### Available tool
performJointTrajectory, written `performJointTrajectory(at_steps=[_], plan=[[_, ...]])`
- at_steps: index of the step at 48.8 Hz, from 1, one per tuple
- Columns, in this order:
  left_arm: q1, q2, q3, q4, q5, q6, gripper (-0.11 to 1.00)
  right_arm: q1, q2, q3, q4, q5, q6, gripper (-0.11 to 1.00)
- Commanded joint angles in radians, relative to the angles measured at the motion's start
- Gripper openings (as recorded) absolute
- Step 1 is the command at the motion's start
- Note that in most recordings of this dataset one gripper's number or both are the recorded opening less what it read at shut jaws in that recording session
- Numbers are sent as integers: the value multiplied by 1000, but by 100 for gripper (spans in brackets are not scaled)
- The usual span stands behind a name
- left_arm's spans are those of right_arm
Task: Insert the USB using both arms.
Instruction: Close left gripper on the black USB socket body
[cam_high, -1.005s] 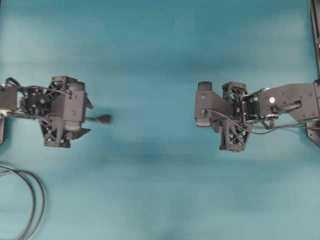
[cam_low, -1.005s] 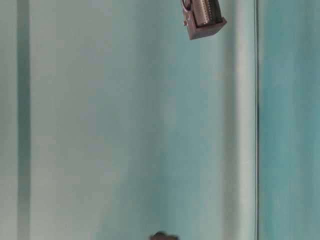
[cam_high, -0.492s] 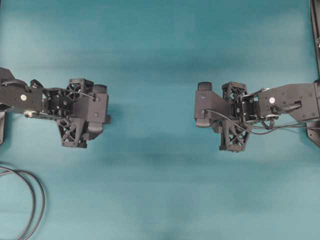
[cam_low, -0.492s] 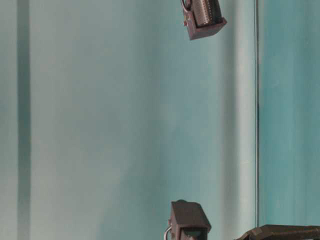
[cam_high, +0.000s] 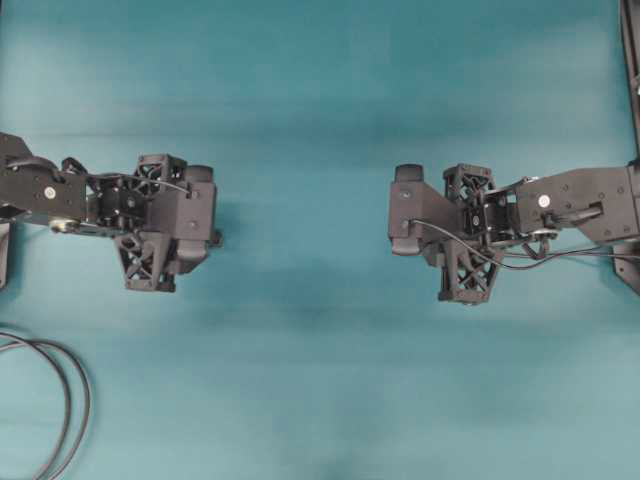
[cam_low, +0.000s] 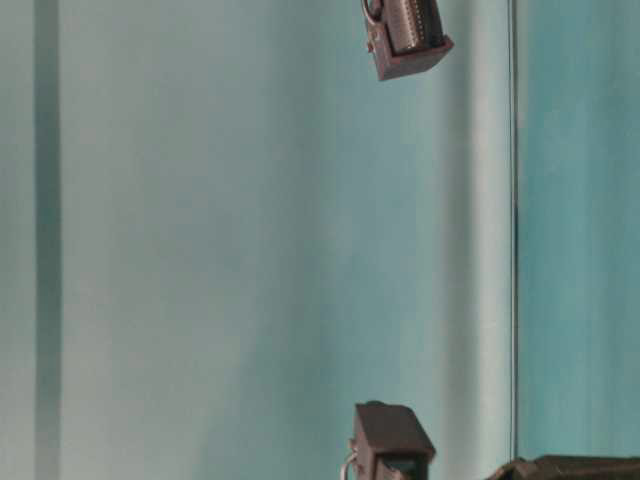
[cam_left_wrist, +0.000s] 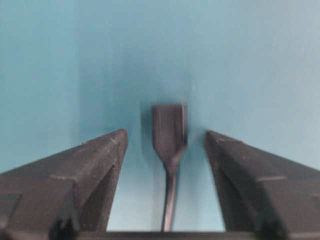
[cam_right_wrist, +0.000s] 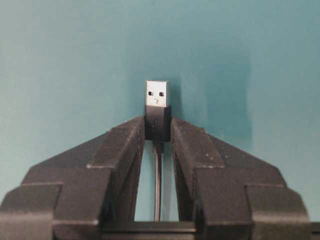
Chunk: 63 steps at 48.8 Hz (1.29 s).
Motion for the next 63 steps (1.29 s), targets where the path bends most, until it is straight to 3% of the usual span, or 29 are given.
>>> performJointTrajectory(at_steps=[1, 11, 24, 50, 63], plan=[[-5, -6, 6, 0, 8, 15, 70, 18, -3, -8, 3, -8, 0, 21], [-28, -6, 5, 0, 2, 15, 65, 18, -3, -8, 5, -9, -3, 21], [-31, -6, -2, 0, -15, 17, 43, 18, -3, -6, 5, -15, -2, 21], [-31, 48, -35, -2, -35, 15, 42, 18, -3, -6, 3, -15, -2, 21], [-34, 49, -23, 0, -38, 20, 30, 18, -3, -8, 5, -17, -3, 21]])
